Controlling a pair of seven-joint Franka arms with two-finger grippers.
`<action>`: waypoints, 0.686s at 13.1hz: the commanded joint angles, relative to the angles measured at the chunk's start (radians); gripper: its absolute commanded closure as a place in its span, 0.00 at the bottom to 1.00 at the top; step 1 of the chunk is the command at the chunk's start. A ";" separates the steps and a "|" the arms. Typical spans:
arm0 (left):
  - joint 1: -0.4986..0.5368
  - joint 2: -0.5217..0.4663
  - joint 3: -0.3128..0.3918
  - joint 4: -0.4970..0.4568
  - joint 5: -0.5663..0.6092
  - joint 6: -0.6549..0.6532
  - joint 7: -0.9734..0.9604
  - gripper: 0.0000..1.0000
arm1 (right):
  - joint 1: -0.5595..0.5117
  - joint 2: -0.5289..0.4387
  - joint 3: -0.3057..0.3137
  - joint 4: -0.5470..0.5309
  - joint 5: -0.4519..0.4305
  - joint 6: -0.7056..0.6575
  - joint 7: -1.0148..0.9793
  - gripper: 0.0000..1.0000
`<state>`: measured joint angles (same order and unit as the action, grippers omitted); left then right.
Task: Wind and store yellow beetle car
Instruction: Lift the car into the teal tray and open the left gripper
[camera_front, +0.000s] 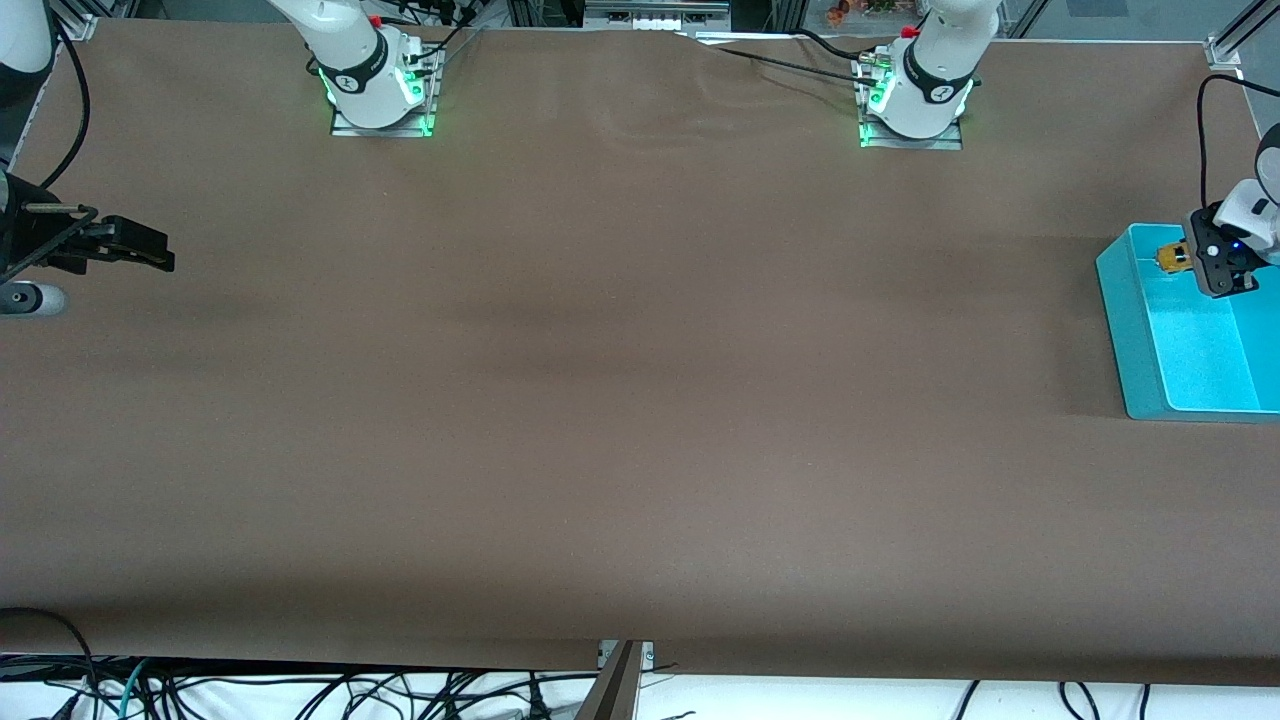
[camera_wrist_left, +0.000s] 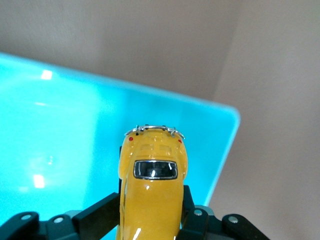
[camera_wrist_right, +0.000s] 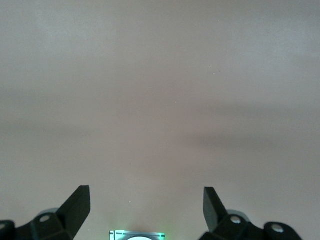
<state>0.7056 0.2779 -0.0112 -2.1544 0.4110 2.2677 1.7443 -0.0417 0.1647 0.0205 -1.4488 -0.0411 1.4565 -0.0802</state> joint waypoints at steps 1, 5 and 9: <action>0.084 0.090 -0.012 0.030 0.020 0.110 0.073 1.00 | -0.010 0.009 0.002 0.024 0.013 -0.005 -0.006 0.00; 0.089 0.133 -0.012 0.030 0.019 0.156 0.086 1.00 | -0.018 0.007 0.002 0.024 0.017 -0.005 -0.006 0.00; 0.101 0.162 -0.013 0.030 0.015 0.179 0.086 1.00 | -0.018 0.009 0.002 0.024 0.017 -0.005 -0.007 0.00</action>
<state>0.7946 0.4285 -0.0191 -2.1454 0.4111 2.4454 1.8160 -0.0506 0.1648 0.0204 -1.4487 -0.0410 1.4573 -0.0803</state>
